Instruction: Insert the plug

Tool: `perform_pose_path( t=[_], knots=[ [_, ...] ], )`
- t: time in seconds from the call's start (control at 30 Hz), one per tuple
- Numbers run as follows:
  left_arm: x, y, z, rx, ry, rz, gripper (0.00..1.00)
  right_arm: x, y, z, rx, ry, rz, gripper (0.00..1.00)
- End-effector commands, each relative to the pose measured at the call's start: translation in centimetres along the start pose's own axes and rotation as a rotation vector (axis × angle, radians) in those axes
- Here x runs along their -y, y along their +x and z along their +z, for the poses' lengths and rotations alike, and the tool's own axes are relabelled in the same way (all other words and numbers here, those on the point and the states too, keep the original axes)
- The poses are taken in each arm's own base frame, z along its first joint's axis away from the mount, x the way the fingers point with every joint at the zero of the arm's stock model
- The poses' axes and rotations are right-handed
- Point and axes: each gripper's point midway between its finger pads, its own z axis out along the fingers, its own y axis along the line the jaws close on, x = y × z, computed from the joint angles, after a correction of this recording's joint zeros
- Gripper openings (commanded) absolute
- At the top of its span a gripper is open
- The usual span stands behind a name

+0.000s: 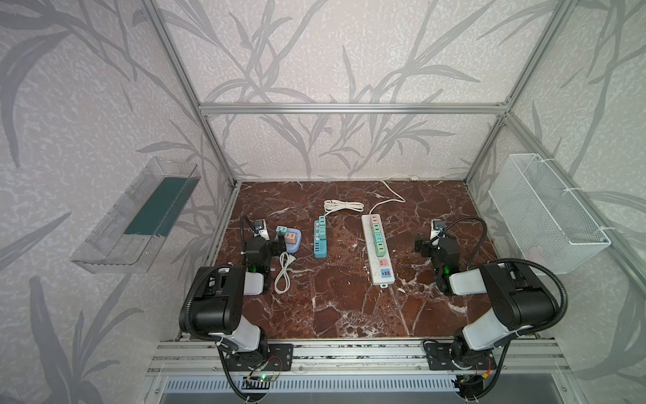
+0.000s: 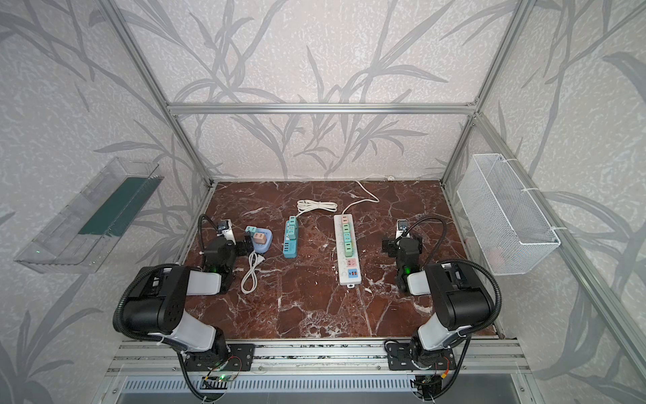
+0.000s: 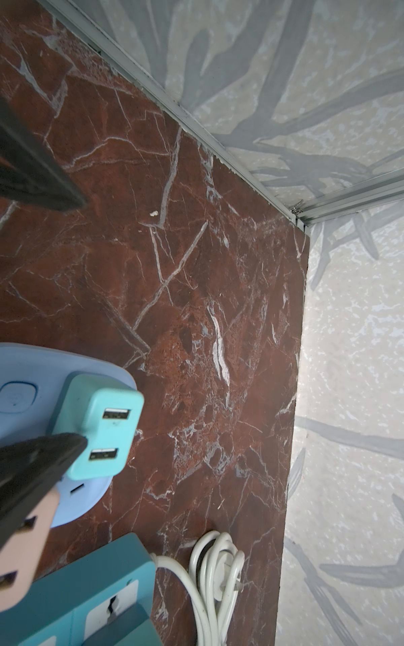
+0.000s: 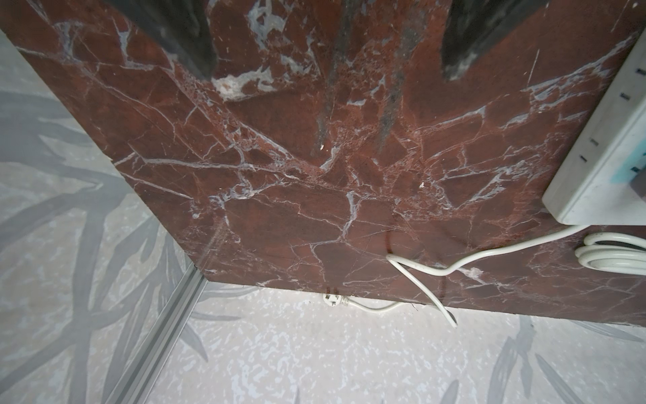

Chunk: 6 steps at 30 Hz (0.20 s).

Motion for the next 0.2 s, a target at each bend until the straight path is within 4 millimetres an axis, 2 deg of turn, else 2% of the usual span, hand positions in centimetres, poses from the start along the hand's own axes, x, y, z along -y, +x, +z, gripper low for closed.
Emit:
perform_pose_path(
  t=[0.0,0.17],
  knots=[
    [0.24,-0.62,0.30,0.012,0.014,0.020,0.99,-0.14,-0.89,-0.10,0.028,-0.007,0.011,0.99],
    [0.19,-0.63,0.28,0.014,0.011,0.020,0.99,-0.14,-0.85,-0.11,0.027,-0.008,0.012,0.99]
  ],
)
